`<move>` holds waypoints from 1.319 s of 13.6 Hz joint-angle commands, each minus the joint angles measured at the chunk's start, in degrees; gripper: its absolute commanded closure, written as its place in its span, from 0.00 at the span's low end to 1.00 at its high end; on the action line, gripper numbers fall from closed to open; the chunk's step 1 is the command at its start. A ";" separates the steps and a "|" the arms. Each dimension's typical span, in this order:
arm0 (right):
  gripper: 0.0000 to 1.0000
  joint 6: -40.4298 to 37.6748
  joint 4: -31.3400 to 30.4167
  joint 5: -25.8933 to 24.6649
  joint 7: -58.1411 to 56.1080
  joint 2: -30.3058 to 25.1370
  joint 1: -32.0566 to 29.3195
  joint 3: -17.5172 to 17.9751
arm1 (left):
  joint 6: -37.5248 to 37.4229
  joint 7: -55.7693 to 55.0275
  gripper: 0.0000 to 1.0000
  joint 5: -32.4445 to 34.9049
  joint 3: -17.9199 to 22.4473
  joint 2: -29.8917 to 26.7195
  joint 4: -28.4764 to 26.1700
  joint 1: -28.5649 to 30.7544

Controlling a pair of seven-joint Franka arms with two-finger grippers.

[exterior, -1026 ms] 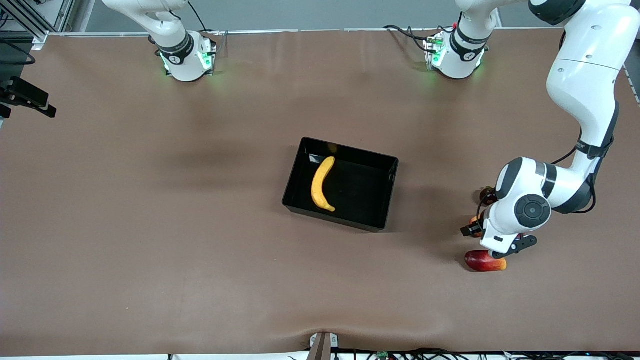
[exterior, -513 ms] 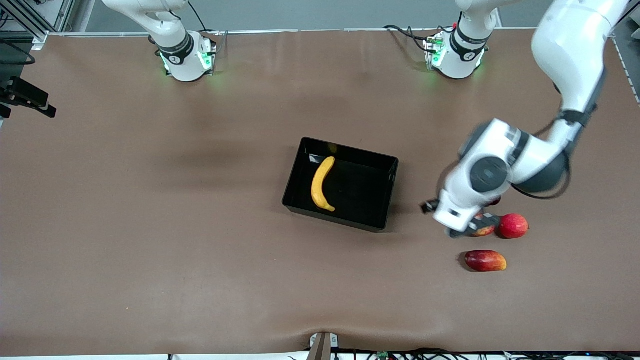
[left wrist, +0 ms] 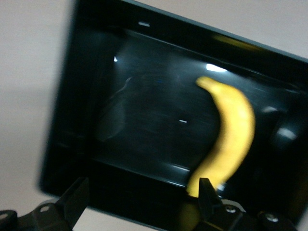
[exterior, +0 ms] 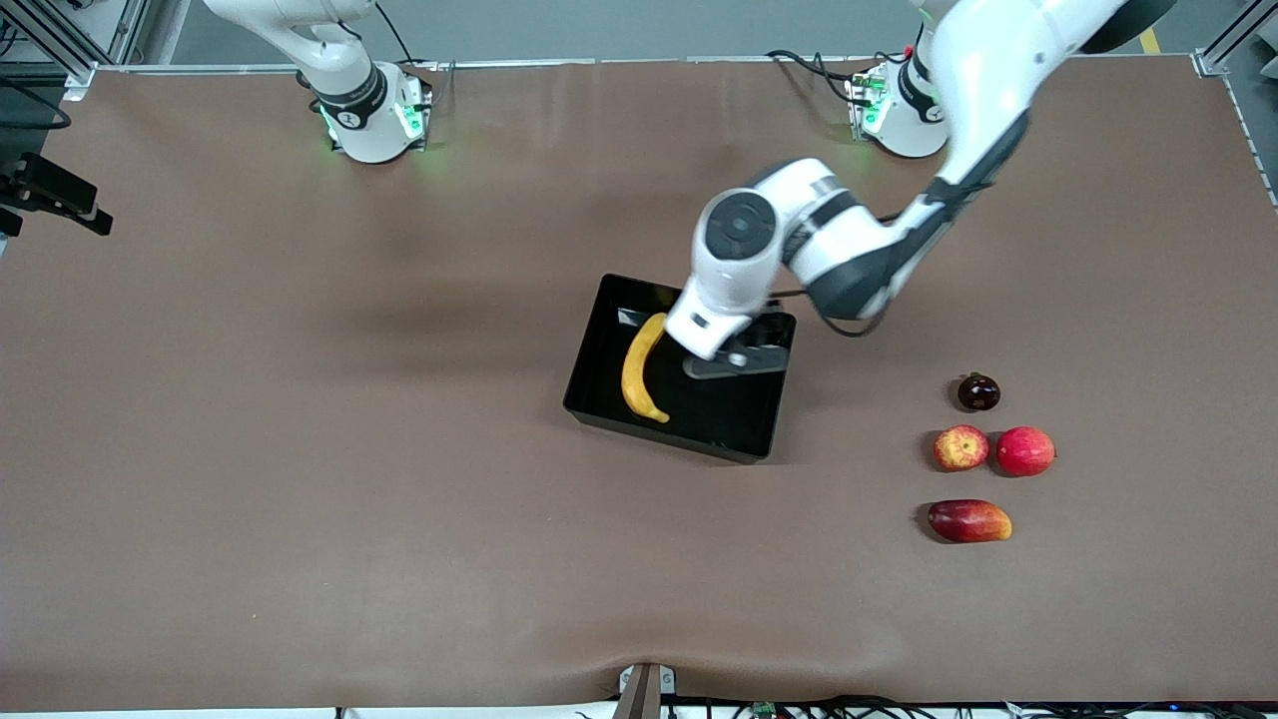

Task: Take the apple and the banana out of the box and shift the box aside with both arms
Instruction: 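Lower the left gripper and grasp the yellow banana in the tray, then lift the banana with the left gripper while the right gripper reaches the tray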

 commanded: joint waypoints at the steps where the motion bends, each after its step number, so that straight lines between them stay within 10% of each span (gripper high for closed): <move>1: 0.00 -0.23 1.11 -0.08 -0.34 0.51 -0.46 0.28 | 5.32 4.27 0.00 4.34 2.30 3.61 1.96 -4.00; 8: 0.00 -0.23 1.11 -0.08 -0.34 0.60 -0.54 0.28 | 15.61 4.46 0.00 5.67 14.61 8.54 1.96 -17.01; 18: 0.00 -0.23 1.19 -0.17 -0.16 1.04 -0.46 0.37 | 20.20 3.67 0.00 9.19 14.97 12.77 1.96 -17.89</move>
